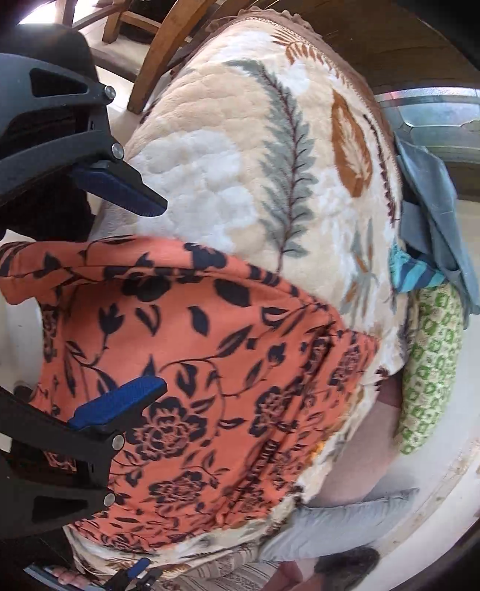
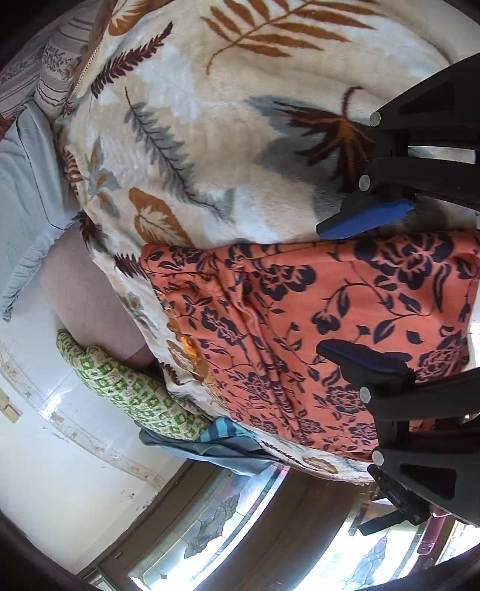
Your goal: Fold small clothes
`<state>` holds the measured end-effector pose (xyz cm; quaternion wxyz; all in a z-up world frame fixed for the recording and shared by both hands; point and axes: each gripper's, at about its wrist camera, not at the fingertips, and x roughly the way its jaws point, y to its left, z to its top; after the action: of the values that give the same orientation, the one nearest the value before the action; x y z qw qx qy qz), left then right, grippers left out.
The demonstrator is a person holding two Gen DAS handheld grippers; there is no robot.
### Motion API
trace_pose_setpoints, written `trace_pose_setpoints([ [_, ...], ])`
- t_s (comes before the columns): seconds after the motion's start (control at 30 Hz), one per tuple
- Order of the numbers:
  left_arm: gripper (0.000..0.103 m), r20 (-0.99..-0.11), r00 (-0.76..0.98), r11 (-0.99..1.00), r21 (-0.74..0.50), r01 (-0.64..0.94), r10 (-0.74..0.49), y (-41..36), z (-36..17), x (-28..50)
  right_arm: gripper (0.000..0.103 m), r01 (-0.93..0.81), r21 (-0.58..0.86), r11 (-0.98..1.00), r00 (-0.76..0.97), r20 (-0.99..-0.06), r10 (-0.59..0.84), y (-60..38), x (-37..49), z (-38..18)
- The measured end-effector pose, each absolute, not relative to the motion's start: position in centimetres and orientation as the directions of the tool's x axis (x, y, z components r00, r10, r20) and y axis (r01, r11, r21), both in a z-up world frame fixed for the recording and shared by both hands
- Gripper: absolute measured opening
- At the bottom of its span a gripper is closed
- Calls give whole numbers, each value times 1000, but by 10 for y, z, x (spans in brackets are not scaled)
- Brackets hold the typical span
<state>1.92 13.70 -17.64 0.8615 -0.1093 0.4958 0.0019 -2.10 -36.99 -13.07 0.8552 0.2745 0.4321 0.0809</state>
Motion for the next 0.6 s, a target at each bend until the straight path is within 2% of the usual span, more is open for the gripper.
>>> trace_pose_setpoints([
  [0.13, 89, -872, 476, 971, -196, -137, -109, 146, -182, 11, 60, 75, 536, 841, 568, -716, 406, -358, -38, -138],
  [0.23, 89, -922, 350, 967, -221, -124, -166, 152, -196, 13, 60, 72, 548, 833, 534, -727, 432, -354, -48, -146],
  [0.4, 88, -945, 315, 987, -127, -97, -91, 145, -203, 2, 60, 63, 538, 841, 498, -747, 440, -348, -57, -154],
  [0.47, 75, -949, 299, 987, -134, -93, -101, 144, -208, 0, 60, 60, 537, 841, 491, -750, 444, -347, -60, -155],
  [0.53, 44, -957, 263, 981, -160, -107, -127, 146, -217, -1, 60, 66, 540, 839, 483, -753, 447, -348, -63, -157],
  [0.6, 30, -960, 239, 977, -177, -115, -146, 148, -224, -2, 60, 77, 548, 833, 476, -754, 452, -352, -67, -159],
])
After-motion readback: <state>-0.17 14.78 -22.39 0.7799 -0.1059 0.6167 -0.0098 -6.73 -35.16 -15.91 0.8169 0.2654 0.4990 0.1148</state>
